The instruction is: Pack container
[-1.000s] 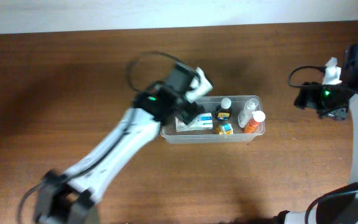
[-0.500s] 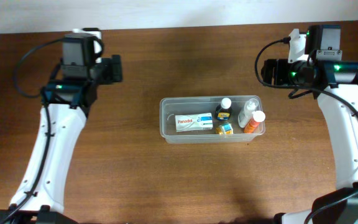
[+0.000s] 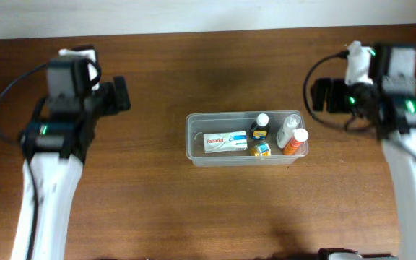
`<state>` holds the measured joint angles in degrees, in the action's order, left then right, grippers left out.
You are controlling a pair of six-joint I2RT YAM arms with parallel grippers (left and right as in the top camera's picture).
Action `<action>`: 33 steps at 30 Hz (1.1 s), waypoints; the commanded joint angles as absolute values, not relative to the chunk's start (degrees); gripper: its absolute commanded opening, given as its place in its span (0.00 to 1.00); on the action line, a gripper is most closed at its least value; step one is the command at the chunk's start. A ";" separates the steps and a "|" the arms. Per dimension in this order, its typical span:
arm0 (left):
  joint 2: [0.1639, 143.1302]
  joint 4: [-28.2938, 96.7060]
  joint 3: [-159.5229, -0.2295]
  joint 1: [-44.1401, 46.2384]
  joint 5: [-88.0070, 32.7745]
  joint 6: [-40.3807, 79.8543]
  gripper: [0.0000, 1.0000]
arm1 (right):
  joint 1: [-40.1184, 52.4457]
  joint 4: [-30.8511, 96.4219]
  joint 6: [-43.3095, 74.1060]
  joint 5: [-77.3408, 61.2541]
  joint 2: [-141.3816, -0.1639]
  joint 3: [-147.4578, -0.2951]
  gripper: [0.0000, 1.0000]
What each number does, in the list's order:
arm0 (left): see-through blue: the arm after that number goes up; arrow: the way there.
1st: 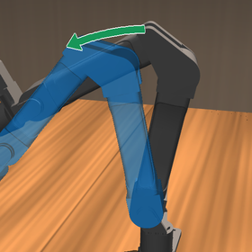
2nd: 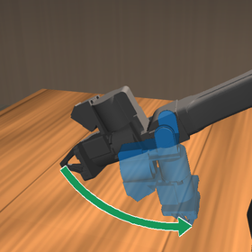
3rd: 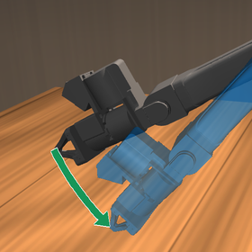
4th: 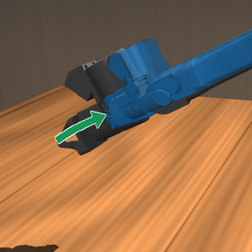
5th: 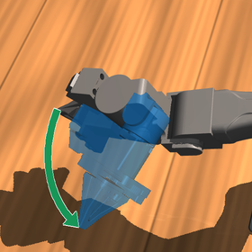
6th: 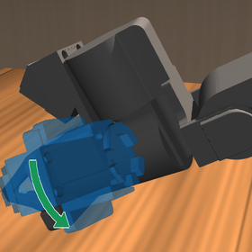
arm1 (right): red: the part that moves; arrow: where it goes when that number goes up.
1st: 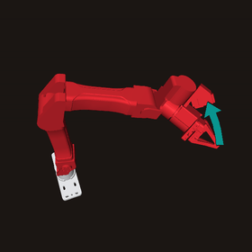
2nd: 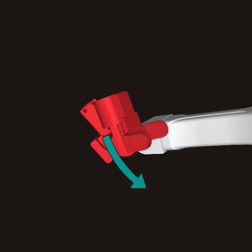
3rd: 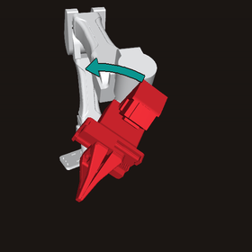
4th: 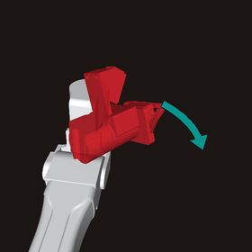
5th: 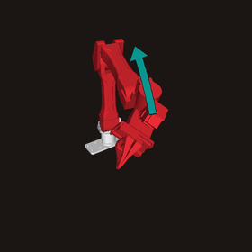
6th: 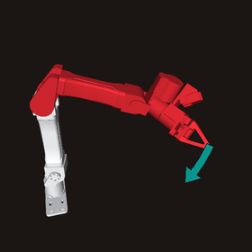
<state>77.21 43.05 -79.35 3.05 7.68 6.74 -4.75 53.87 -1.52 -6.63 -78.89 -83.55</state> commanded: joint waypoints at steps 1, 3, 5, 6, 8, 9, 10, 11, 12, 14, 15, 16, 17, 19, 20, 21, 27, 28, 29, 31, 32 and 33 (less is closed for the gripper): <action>67.40 42.39 -74.19 3.38 7.16 7.49 0.99 | -3.92 51.22 -1.06 -1.37 -66.28 -75.75 0.98; 61.58 41.54 -70.61 3.73 7.38 7.49 0.99 | -2.81 47.75 -1.08 2.55 -58.11 -68.73 0.98; 55.70 40.01 -66.54 4.89 8.84 7.49 0.99 | -1.78 44.64 -1.06 4.86 -50.09 -61.47 0.98; 53.41 39.00 -64.55 5.48 9.89 7.49 0.99 | -1.50 43.62 -1.06 5.23 -46.28 -58.28 0.98; 48.36 35.27 -58.63 6.52 13.43 7.49 0.99 | -1.50 42.61 -1.06 5.19 -39.00 -52.56 0.98; 46.98 33.69 -56.49 6.61 14.00 7.49 1.00 | -1.50 42.68 -1.06 5.19 -35.55 -50.11 0.98; 45.69 31.27 -54.13 6.61 13.91 7.49 0.99 | -1.52 42.76 -1.06 5.19 -32.84 -48.21 0.98; 44.84 28.88 -52.23 6.61 13.61 7.49 0.99 | -1.50 42.83 -1.06 5.19 -30.06 -46.28 0.98; 44.36 27.20 -50.83 6.61 13.21 7.49 0.99 | -1.50 43.00 -1.06 5.19 -27.77 -44.73 0.98; 44.12 27.55 -49.47 6.61 13.21 7.49 0.99 | -1.50 44.23 -1.06 5.19 -24.16 -42.37 0.98; 44.21 29.08 -49.43 6.61 13.19 7.49 0.99 | -1.50 45.06 -1.06 5.21 -22.94 -41.52 0.98; 44.40 30.76 -49.43 6.61 13.19 7.49 1.00 | -1.50 46.15 -1.06 5.21 -22.00 -40.91 0.98; 44.64 33.30 -49.43 6.61 13.19 7.49 0.99 | -1.50 48.80 -1.06 5.21 -20.99 -40.25 0.98; 45.06 36.58 -49.43 6.61 13.19 7.49 1.00 | -1.50 52.38 -1.06 5.21 -20.91 -40.12 0.98; 45.28 38.17 -49.43 6.61 13.17 7.49 0.99 | -1.50 54.22 -1.06 5.21 -21.02 -40.12 0.98; 45.50 39.83 -49.43 6.61 13.13 7.49 0.99 | -1.52 55.81 -1.06 5.21 -21.06 -40.12 0.98; 46.85 48.86 -49.43 6.61 13.15 7.49 1.00 | -1.50 61.21 -1.06 5.21 -21.10 -40.12 0.98; 47.00 49.63 -49.43 6.61 13.15 7.49 0.99 | -1.50 61.21 -1.06 5.21 -21.10 -40.12 0.98; 47.18 50.04 -49.43 6.61 13.15 7.49 1.00 | -1.50 61.21 -1.06 5.19 -21.10 -40.12 0.98; 47.31 50.24 -49.43 6.61 13.15 7.49 0.99 | -1.50 61.21 -1.06 5.21 -21.10 -40.12 0.98; 47.31 50.26 -49.43 6.61 13.15 7.49 1.00 | -1.50 61.21 -1.06 5.19 -21.10 -40.12 0.98; 47.31 50.26 -49.43 6.61 13.15 7.49 0.99 | -1.50 61.21 -1.06 5.21 -21.10 -40.12 0.98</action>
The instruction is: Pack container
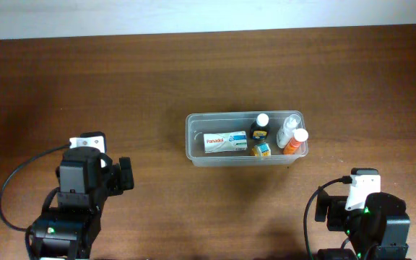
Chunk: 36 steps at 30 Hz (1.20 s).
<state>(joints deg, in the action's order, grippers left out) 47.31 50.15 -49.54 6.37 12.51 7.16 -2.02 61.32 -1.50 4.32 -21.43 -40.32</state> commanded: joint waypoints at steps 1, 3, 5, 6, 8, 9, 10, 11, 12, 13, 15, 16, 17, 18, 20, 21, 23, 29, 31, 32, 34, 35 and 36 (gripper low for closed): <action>47.31 50.24 -49.43 6.61 13.13 7.49 0.99 | -1.50 61.21 -1.06 5.21 -21.10 -40.12 0.98; 47.31 50.26 -49.43 6.61 13.15 7.49 0.99 | -1.50 61.32 -1.13 5.26 -21.08 -40.12 0.98; 47.31 50.24 -49.43 6.61 13.15 7.49 0.99 | -1.26 60.60 -1.21 4.38 -19.64 -39.88 0.98; 47.31 50.24 -49.43 6.61 13.15 7.49 0.99 | -1.21 59.48 -1.26 3.66 -18.57 -39.46 0.98; 47.31 50.24 -49.43 6.61 13.15 7.49 0.99 | -1.08 56.45 -1.28 3.64 -16.62 -37.78 0.98; 47.31 50.24 -49.43 6.61 13.15 7.49 0.99 | -1.08 54.06 -1.43 3.68 -15.29 -36.12 0.98; 47.31 50.24 -49.43 6.61 13.15 7.49 0.99 | -1.08 51.81 -1.83 3.66 -14.15 -34.41 0.98; 47.31 50.24 -49.43 6.61 13.15 7.49 0.99 | -1.08 47.22 -2.66 3.18 -11.92 -30.70 0.98; 47.31 50.24 -49.43 6.61 13.15 7.49 1.00 | -1.08 44.34 -3.07 3.03 -10.61 -28.47 0.98; 47.31 50.26 -49.43 6.61 13.15 7.49 0.99 | -1.08 40.60 -3.07 3.05 -9.02 -25.65 0.98; 47.31 50.24 -49.43 6.61 13.15 7.49 1.00 | -1.08 31.16 -4.25 2.96 -5.30 -19.33 0.98; 47.31 50.24 -49.43 6.61 13.15 7.49 0.99 | -1.08 27.90 -4.34 2.94 -4.12 -17.30 0.98; 47.31 50.24 -49.43 6.61 13.15 7.49 0.99 | -1.08 24.03 -4.34 2.94 -2.63 -14.90 0.98; 47.31 50.24 -49.43 6.61 13.15 7.49 0.99 | -1.08 20.60 -4.34 2.94 -1.34 -12.75 0.98; 47.31 50.24 -49.43 6.61 13.15 7.49 0.99 | -1.08 13.80 -4.36 2.83 -0.19 -8.99 0.98; 47.31 50.26 -49.43 6.61 13.15 7.49 1.00 | -1.08 10.90 -4.29 2.81 -0.25 -7.46 0.98; 47.31 50.24 -49.43 6.61 13.15 7.49 0.99 | -1.08 6.07 -4.27 2.24 -0.19 -4.08 0.98; 47.31 50.24 -49.43 6.61 13.15 7.49 0.99 | -1.13 4.64 -4.08 0.21 -1.02 -0.36 0.98; 47.31 50.26 -49.43 6.61 13.15 7.49 0.99 | -1.13 4.64 -4.08 0.25 -1.02 -0.36 0.98; 47.31 50.26 -49.43 6.61 13.15 7.49 0.99 | -1.13 4.64 -4.08 0.25 -1.06 -0.36 0.98; 47.31 50.24 -49.43 6.61 13.15 7.49 0.99 | -1.13 4.64 -4.08 0.25 -1.06 -0.36 0.99; 47.31 50.24 -49.43 6.61 13.15 7.49 0.99 | -1.13 4.64 -4.08 0.25 -1.06 -0.36 0.98; 47.31 50.24 -49.43 6.61 13.15 7.49 0.99 | -1.13 4.64 -4.08 0.25 -1.06 -0.36 0.98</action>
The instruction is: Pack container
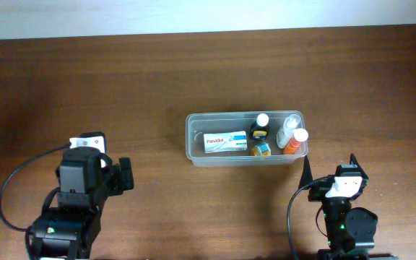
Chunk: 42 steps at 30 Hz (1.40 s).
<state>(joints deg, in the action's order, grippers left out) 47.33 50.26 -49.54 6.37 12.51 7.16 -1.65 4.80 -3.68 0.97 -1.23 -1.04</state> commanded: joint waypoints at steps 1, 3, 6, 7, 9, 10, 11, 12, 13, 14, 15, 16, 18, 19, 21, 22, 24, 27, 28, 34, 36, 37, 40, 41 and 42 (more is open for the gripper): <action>47.31 50.24 -49.43 6.61 13.15 7.49 0.99 | -1.13 4.64 -4.08 0.25 -1.06 -0.36 0.98; 47.31 50.24 -49.43 6.61 13.15 7.49 0.99 | -1.13 4.64 -4.08 0.25 -1.06 -0.36 0.98; 47.31 50.24 -49.43 6.61 13.15 7.49 0.99 | -1.13 4.64 -4.08 0.25 -1.06 -0.36 0.98; 47.31 50.24 -49.43 6.61 13.15 7.49 1.00 | -1.13 4.64 -4.08 0.25 -1.06 -0.36 0.98; 47.31 50.24 -49.43 6.61 13.15 7.49 0.99 | -1.13 4.64 -4.10 0.25 -1.06 -0.36 0.98; 47.31 50.24 -49.43 6.61 13.15 7.49 0.99 | -1.13 4.64 -4.08 0.25 -1.06 -0.36 0.98; 47.31 50.24 -49.43 6.61 13.15 7.49 0.99 | -1.13 4.67 -4.03 0.21 -1.06 -0.36 0.98; 47.31 50.24 -49.43 6.61 13.15 7.49 0.99 | -1.13 4.62 -4.05 -0.51 -1.06 -0.36 0.98; 47.31 50.26 -49.43 6.61 13.15 7.49 0.99 | -1.13 4.56 -4.08 -1.02 -0.21 -0.32 0.98; 47.31 50.24 -49.43 6.61 13.15 7.49 0.99 | -1.13 3.60 -4.08 -1.19 -0.36 -0.34 0.98; 47.31 50.24 -49.43 6.61 13.15 7.49 0.99 | -1.13 3.42 -4.10 -1.65 -0.69 -0.32 0.98; 47.31 50.24 -49.43 6.61 13.15 7.49 0.99 | -1.13 4.45 -4.10 -2.63 -0.69 -0.32 0.99; 47.31 50.24 -49.43 6.61 13.15 7.49 1.00 | -1.15 4.40 -4.12 -2.57 -0.67 -0.32 0.98; 47.31 50.24 -49.43 6.61 13.15 7.49 0.99 | -1.13 4.45 -4.14 -2.33 -0.62 -0.32 0.98; 47.31 50.24 -49.43 6.61 13.15 7.49 1.00 | -1.10 4.43 -4.08 -2.63 -0.62 -0.32 0.98; 47.31 50.24 -49.43 6.61 13.15 7.49 0.99 | -1.06 4.36 -4.05 -3.05 -0.62 -0.32 0.98; 47.31 50.24 -49.43 6.61 13.15 7.49 0.99 | -1.04 4.21 -4.08 -3.38 -0.62 -0.32 0.98; 47.31 50.24 -49.43 6.61 13.15 7.49 0.99 | -1.04 4.21 -4.08 -3.20 -0.64 -0.32 0.98; 47.31 50.24 -49.43 6.61 13.15 7.49 0.99 | -1.04 4.21 -4.08 -3.20 -0.64 -0.32 0.98; 47.31 50.24 -49.43 6.61 13.15 7.49 0.99 | -1.04 4.21 -4.08 -3.20 -0.64 -0.32 0.98; 47.31 50.24 -49.43 6.61 13.15 7.49 0.99 | -1.04 4.21 -4.08 -3.20 -0.64 -0.32 0.98; 47.31 50.24 -49.43 6.61 13.15 7.49 0.99 | -1.04 4.21 -4.08 -3.20 -0.64 -0.32 0.98; 47.31 50.24 -49.43 6.61 13.15 7.49 0.99 | -1.04 4.21 -4.08 -3.20 -0.64 -0.32 0.98; 47.31 50.24 -49.43 6.61 13.15 7.49 0.99 | -1.04 4.21 -4.08 -3.20 -0.64 -0.32 0.98; 47.31 50.24 -49.43 6.61 13.15 7.49 0.99 | -1.04 4.21 -4.08 -3.20 -0.64 -0.32 0.98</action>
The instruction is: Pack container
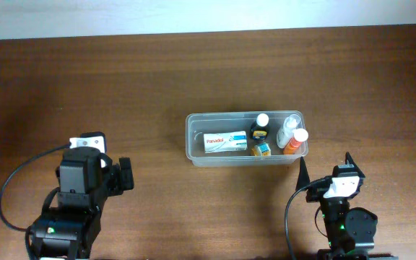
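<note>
The clear plastic container stands at the middle of the table. In it lie a white medicine box, a dark bottle with a white cap, a small yellow and blue item, a white bottle and an orange bottle. My right gripper is just below the container's right end, pointing toward it, its thin fingers spread apart and empty. My left gripper sits far to the left near the front edge, its fingers together in one dark block, holding nothing.
Brown wooden table with a pale wall along the far edge. Black cables loop beside both arms near the front edge. Nothing else lies on the table around the container.
My right gripper has shifted slightly to the left and toward the container. The left arm and the things in the container have not moved.
Both arms first stood at the far side of the table, left and right of the filled container. Then both were drawn back to the front edge. After that my right gripper had turned toward the container with its fingers spread, where it stays now.
</note>
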`<state>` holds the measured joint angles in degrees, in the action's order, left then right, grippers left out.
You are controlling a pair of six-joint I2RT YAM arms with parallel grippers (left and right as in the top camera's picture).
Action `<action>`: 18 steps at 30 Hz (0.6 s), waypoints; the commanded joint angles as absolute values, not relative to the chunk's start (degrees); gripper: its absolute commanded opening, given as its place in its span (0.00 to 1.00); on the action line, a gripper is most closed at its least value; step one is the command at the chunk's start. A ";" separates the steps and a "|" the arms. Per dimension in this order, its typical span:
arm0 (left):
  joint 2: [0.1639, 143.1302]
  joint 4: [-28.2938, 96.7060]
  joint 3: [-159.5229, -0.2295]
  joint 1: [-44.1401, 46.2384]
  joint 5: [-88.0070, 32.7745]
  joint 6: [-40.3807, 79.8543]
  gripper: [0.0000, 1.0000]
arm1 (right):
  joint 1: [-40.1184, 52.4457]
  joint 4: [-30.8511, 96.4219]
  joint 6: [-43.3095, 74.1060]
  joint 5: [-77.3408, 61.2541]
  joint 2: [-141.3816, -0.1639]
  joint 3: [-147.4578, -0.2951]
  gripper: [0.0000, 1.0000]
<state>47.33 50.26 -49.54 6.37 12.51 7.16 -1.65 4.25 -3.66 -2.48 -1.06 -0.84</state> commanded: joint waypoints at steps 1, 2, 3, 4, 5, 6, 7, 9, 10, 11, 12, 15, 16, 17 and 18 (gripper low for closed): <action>47.31 50.24 -49.43 6.61 13.15 7.49 0.99 | -1.04 4.21 -4.08 -3.20 -0.64 -0.32 0.98; 47.31 50.24 -49.43 6.61 13.15 7.49 0.99 | -1.04 4.21 -4.08 -3.20 -0.64 -0.32 0.98; 47.31 50.24 -49.43 6.61 13.15 7.49 0.99 | -1.04 4.21 -4.08 -3.20 -0.64 -0.32 0.98; 47.31 50.24 -49.43 6.61 13.15 7.49 0.99 | -1.04 4.21 -4.08 -3.20 -0.64 -0.32 0.98; 47.31 50.24 -49.43 6.61 13.15 7.49 0.99 | -1.04 4.21 -4.08 -3.20 -0.64 -0.32 0.98; 47.31 50.24 -49.43 6.61 13.15 7.49 0.99 | -1.04 4.21 -4.08 -3.20 -0.64 -0.32 0.98; 47.31 50.24 -49.43 6.61 13.15 7.49 0.99 | -1.04 4.21 -4.08 -3.20 -0.64 -0.32 0.98; 47.31 50.24 -49.43 6.61 13.15 7.49 0.99 | -1.04 4.21 -4.08 -3.20 -0.64 -0.32 0.98; 47.31 50.24 -49.43 6.61 13.15 7.49 0.99 | -1.04 4.21 -4.08 -3.20 -0.64 -0.32 0.98; 47.31 50.24 -49.43 6.61 13.15 7.49 0.99 | -1.04 4.21 -4.08 -3.20 -0.64 -0.32 0.98; 47.31 50.24 -49.43 6.61 13.15 7.49 0.99 | -1.04 4.21 -4.08 -3.20 -0.64 -0.32 0.99; 46.59 50.24 -49.25 7.14 13.02 7.49 0.99 | -1.04 4.21 -4.08 -3.20 -0.64 -0.32 0.98; 45.56 50.59 -49.17 7.40 12.86 7.49 0.99 | -1.04 4.21 -4.08 -3.20 -0.64 -0.32 0.98; 44.45 51.13 -48.86 7.62 12.91 7.46 1.00 | -1.04 4.21 -4.08 -3.20 -0.64 -0.32 0.98; 43.11 51.27 -48.27 7.62 12.91 7.46 0.99 | -1.04 4.21 -4.08 -3.20 -0.64 -0.32 0.98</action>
